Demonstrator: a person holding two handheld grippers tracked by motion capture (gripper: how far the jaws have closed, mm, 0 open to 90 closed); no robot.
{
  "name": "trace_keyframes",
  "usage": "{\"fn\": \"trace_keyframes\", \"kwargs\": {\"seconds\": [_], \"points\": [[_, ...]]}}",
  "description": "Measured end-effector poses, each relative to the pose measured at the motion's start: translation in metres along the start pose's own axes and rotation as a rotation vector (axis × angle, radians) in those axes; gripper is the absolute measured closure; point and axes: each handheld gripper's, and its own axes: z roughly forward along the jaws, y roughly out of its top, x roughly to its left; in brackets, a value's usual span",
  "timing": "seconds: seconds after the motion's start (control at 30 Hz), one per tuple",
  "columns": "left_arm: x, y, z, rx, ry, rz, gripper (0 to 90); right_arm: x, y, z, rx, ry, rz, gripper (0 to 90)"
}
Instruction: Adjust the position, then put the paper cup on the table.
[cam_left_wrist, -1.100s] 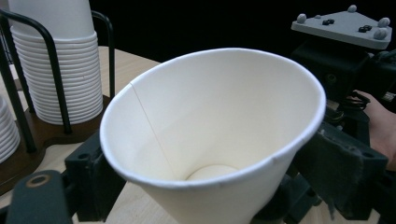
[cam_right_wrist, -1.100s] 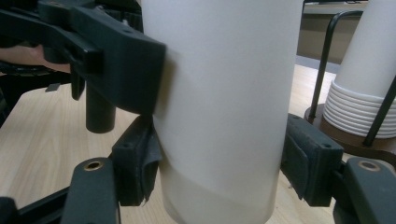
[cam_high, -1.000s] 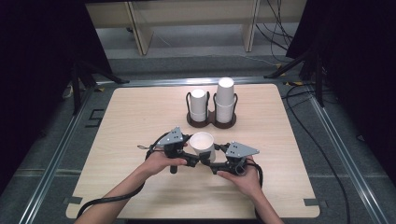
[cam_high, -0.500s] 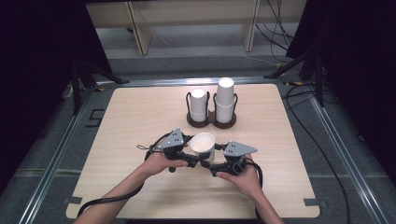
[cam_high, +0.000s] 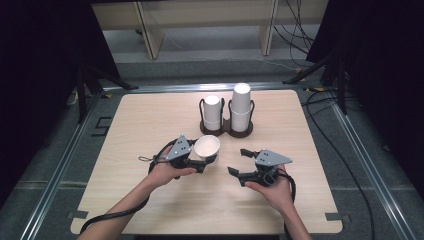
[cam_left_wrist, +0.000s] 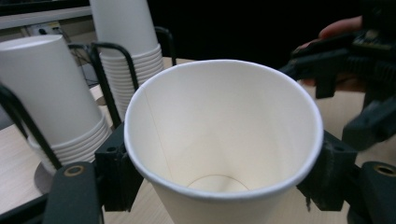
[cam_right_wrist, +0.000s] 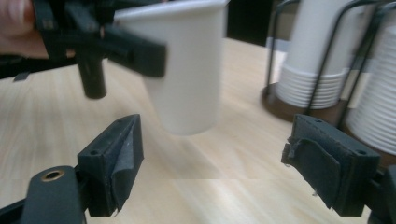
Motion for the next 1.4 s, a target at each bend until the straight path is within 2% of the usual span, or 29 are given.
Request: {"fn": "trace_keyframes", "kwargs": {"seconds": [0.03,0.07,0.1,0.13,0.23,0.27,0.3,0.33,0.4,0.43,0.57,0.6,0.63,0.67,0.7,0.73,0.77,0.8,0.83,0.87,0.9,0.97,1.07,1.13,1.17,1.2,1.27,1.33,1.4], "points": [[0.0,-0.002,0.001,0.0,0.014,-0.005,26.3,-0.001,0.0,-0.003,-0.006,0.0,0.028,18.8],[0.0,-0.004,0.0,0.015,0.022,-0.011,26.3,-0.006,0.001,-0.005,-0.037,-0.024,-0.007,18.9],[0.0,-0.006,0.001,0.004,0.027,-0.011,26.3,-0.007,0.002,-0.007,-0.042,-0.034,0.019,19.0],[0.0,-0.006,-0.001,0.019,0.038,-0.003,26.3,-0.009,0.002,-0.009,-0.035,-0.019,0.043,19.1],[-0.002,-0.008,0.0,0.012,0.051,-0.016,26.3,-0.014,0.002,-0.012,-0.036,-0.047,0.058,19.2],[-0.003,-0.009,0.001,-0.001,0.054,-0.017,26.3,-0.016,0.002,-0.013,-0.033,-0.053,0.06,19.3],[-0.004,-0.01,0.002,0.009,0.062,-0.017,26.2,-0.018,0.002,-0.012,-0.048,-0.067,0.041,19.4],[-0.006,-0.011,0.004,-0.003,0.066,-0.016,26.2,-0.019,0.002,-0.011,-0.045,-0.058,0.05,19.6],[-0.009,-0.013,0.007,0.016,0.072,-0.002,26.2,-0.023,0.002,-0.013,-0.03,-0.081,0.034,20.3],[-0.011,-0.014,0.009,0.02,0.073,0.0,26.1,-0.022,0.002,-0.013,-0.024,-0.075,0.08,20.6],[-0.018,-0.018,0.017,0.029,0.073,0.007,26.0,-0.029,0.004,-0.019,-0.047,-0.121,0.055,21.2],[-0.019,-0.019,0.019,0.028,0.071,0.01,26.0,-0.03,0.004,-0.021,-0.043,-0.117,0.063,21.2],[-0.021,-0.019,0.02,0.034,0.069,0.015,25.9,-0.031,0.005,-0.024,-0.043,-0.14,0.061,21.4],[-0.023,-0.019,0.023,0.025,0.063,0.016,25.8,-0.032,0.005,-0.024,-0.061,-0.138,0.063,21.5],[-0.024,-0.019,0.024,0.032,0.066,0.017,25.7,-0.031,0.005,-0.026,-0.05,-0.129,0.095,21.6],[-0.025,-0.019,0.026,0.021,0.062,0.011,25.7,-0.032,0.006,-0.027,-0.055,-0.146,0.078,21.7],[-0.025,-0.019,0.027,0.034,0.059,0.009,25.5,-0.032,0.006,-0.028,-0.061,-0.161,0.079,21.7],[-0.026,-0.02,0.028,0.024,0.061,0.005,25.5,-0.031,0.005,-0.029,-0.052,-0.145,0.113,21.8],[-0.027,-0.02,0.029,0.038,0.065,0.008,25.5,-0.034,0.005,-0.031,-0.053,-0.162,0.077,22.0],[-0.027,-0.022,0.03,0.025,0.064,0.008,25.5,-0.033,0.005,-0.032,-0.052,-0.172,0.094,22.0],[-0.028,-0.021,0.029,0.037,0.075,0.007,25.5,-0.034,0.004,-0.032,-0.068,-0.199,0.075,21.9],[-0.028,-0.022,0.03,0.043,0.076,0.008,25.4,-0.034,0.005,-0.035,-0.043,-0.189,0.088,21.9],[-0.031,-0.024,0.032,0.023,0.066,0.006,25.2,-0.035,0.006,-0.036,-0.053,-0.201,0.076,21.9],[-0.033,-0.025,0.032,0.038,0.067,0.007,24.9,-0.036,0.006,-0.036,-0.075,-0.205,0.069,21.9],[-0.033,-0.026,0.034,0.038,0.06,-0.001,24.9,-0.033,0.006,-0.036,-0.064,-0.19,0.112,22.0],[-0.033,-0.026,0.034,0.041,0.063,0.004,24.8,-0.035,0.007,-0.037,-0.065,-0.204,0.078,22.0],[-0.033,-0.027,0.036,0.029,0.058,-0.008,24.7,-0.035,0.007,-0.037,-0.058,-0.189,0.096,22.0],[-0.032,-0.026,0.036,0.041,0.062,-0.008,24.6,-0.035,0.007,-0.039,-0.056,-0.199,0.091,22.0],[-0.032,-0.026,0.036,0.044,0.059,-0.011,24.2,-0.037,0.007,-0.039,-0.07,-0.21,0.061,21.9]]}}
